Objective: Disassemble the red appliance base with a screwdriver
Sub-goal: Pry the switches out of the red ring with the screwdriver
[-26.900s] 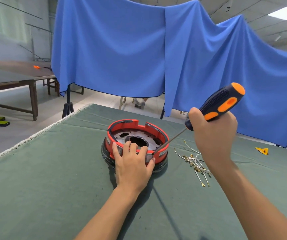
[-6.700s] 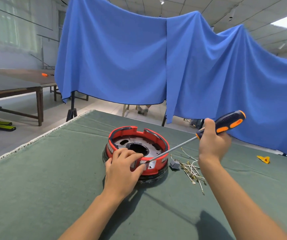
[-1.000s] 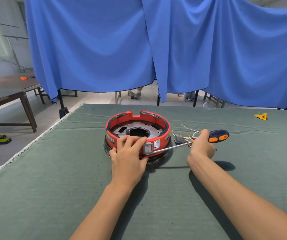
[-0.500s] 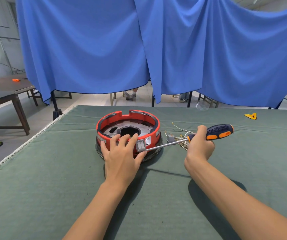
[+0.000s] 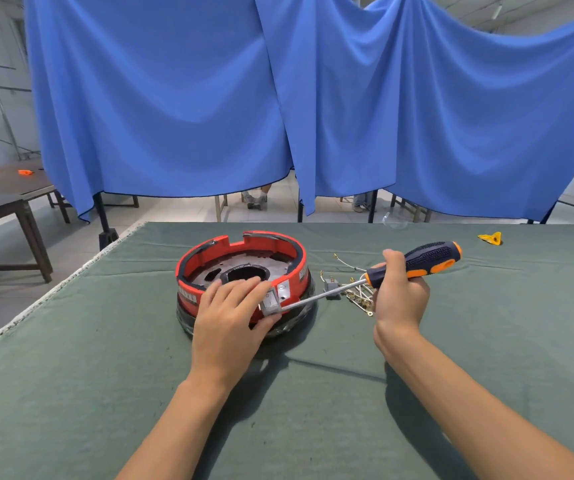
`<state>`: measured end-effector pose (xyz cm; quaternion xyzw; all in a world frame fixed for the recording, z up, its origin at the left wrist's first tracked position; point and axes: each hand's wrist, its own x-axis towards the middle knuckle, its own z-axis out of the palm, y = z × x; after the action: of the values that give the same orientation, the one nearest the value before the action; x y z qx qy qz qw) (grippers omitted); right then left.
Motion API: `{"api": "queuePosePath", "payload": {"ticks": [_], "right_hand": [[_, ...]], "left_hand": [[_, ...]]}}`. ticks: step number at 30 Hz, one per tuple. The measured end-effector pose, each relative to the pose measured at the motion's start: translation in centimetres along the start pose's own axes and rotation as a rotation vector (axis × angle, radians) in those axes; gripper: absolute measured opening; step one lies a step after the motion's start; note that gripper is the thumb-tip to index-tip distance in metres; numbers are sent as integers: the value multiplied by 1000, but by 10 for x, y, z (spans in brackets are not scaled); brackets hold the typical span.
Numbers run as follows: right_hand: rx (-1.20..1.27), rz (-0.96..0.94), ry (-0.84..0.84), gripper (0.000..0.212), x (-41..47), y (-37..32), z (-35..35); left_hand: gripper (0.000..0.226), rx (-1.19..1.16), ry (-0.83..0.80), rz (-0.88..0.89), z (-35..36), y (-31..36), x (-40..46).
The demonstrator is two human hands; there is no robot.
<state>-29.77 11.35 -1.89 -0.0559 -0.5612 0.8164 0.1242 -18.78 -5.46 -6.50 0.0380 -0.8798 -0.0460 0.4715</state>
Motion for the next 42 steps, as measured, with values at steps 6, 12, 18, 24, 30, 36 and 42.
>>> {"api": "queuePosePath", "payload": {"ticks": [6, 12, 18, 24, 30, 36, 42], "right_hand": [[-50, 159, 137, 28, 12, 18, -14], [10, 63, 51, 34, 13, 0, -8], [-194, -151, -296, 35, 20, -63, 12], [-482, -87, -699, 16, -4, -74, 30], [-701, 41, -978, 29, -29, -46, 31], [-674, 0, -1051, 26, -33, -31, 26], [-637, -10, -1033, 12, -24, -27, 19]], "left_hand": [[40, -108, -54, 14, -2, 7, -4], [37, -300, -44, -249, -4, 12, -5], [38, -441, 47, -363, -10, 20, -2], [37, -392, 153, -220, -19, 33, 0], [34, -479, 106, -257, -20, 35, 0], [31, -503, 68, -294, -19, 32, 0], [36, -374, 49, -211, -21, 30, 4]]}}
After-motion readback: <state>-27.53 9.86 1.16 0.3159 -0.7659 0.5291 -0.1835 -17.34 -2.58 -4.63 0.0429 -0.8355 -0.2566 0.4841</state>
